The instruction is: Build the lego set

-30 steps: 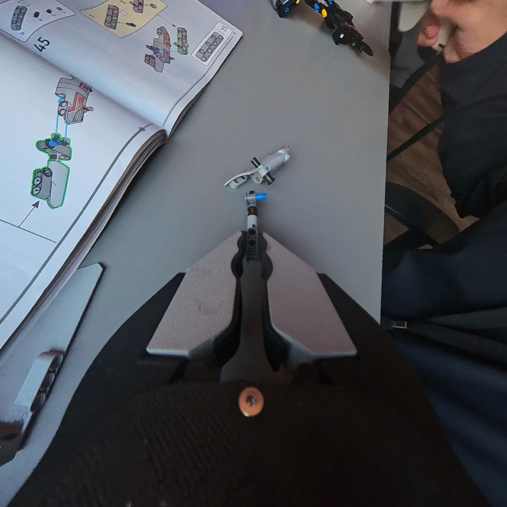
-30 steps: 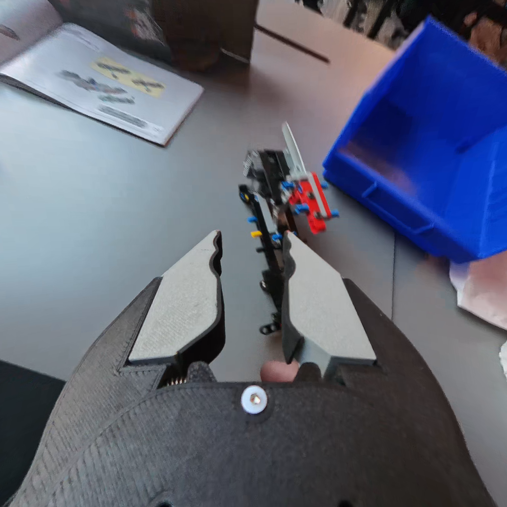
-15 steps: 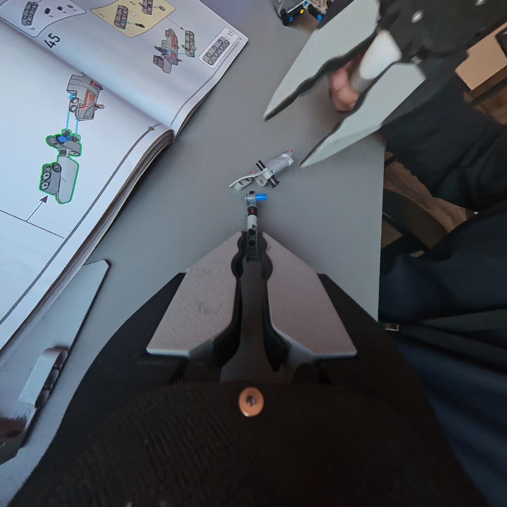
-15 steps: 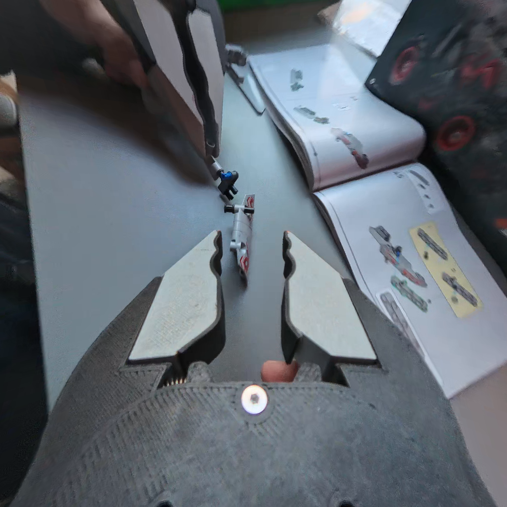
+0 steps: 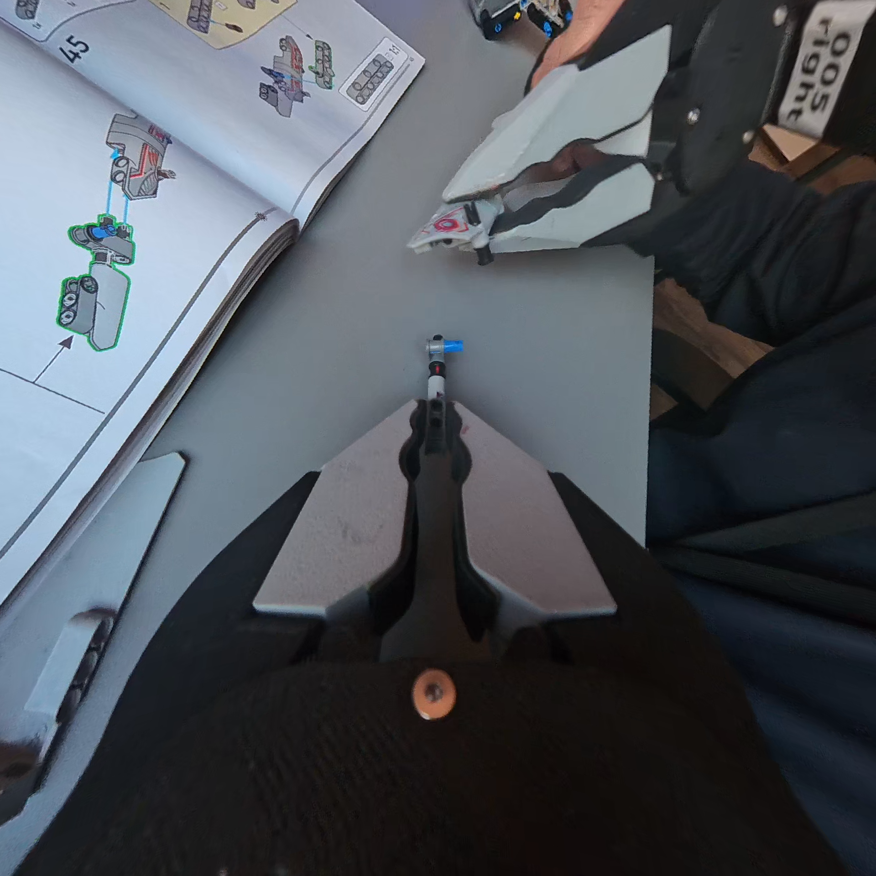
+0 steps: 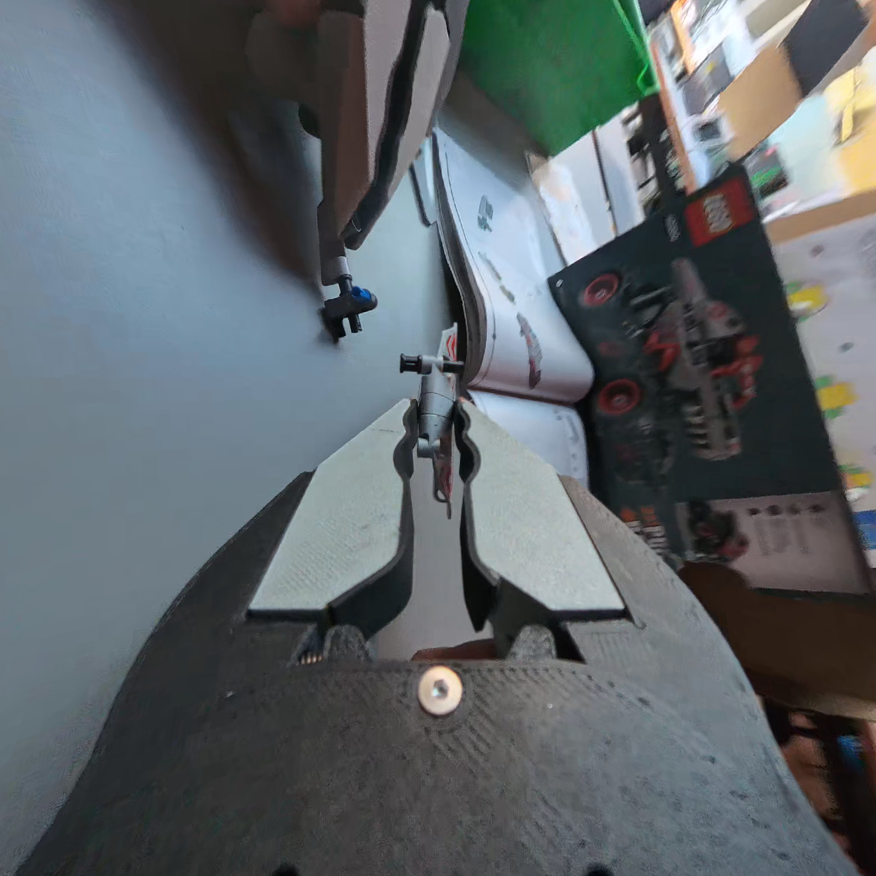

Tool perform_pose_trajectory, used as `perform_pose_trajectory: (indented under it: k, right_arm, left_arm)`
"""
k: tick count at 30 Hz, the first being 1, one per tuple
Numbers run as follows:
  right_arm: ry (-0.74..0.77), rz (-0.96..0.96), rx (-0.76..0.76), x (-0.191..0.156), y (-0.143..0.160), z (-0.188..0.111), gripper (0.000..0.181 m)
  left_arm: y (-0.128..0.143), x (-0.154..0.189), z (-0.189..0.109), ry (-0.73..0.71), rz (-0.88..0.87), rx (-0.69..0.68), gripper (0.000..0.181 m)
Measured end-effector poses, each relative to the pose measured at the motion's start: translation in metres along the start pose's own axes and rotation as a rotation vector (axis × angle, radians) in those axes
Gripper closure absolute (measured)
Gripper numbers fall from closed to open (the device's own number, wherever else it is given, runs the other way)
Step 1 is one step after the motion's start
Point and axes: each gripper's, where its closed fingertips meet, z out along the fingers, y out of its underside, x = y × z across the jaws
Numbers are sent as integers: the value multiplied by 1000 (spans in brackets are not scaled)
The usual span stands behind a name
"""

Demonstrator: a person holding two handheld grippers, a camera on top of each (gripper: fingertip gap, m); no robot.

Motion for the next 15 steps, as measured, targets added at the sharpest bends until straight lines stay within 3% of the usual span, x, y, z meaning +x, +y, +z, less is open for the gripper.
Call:
perform_pose_trajectory:
  k: [7, 15]
  right_arm:
    - [207, -314, 46, 3, -15, -5, 169]
    - [348, -547, 9, 3, -21, -7, 169]
  left_arm:
    - [-12, 10, 0, 48, 47, 61, 160]
    - [-31, 23, -5, 164, 14, 174, 161]
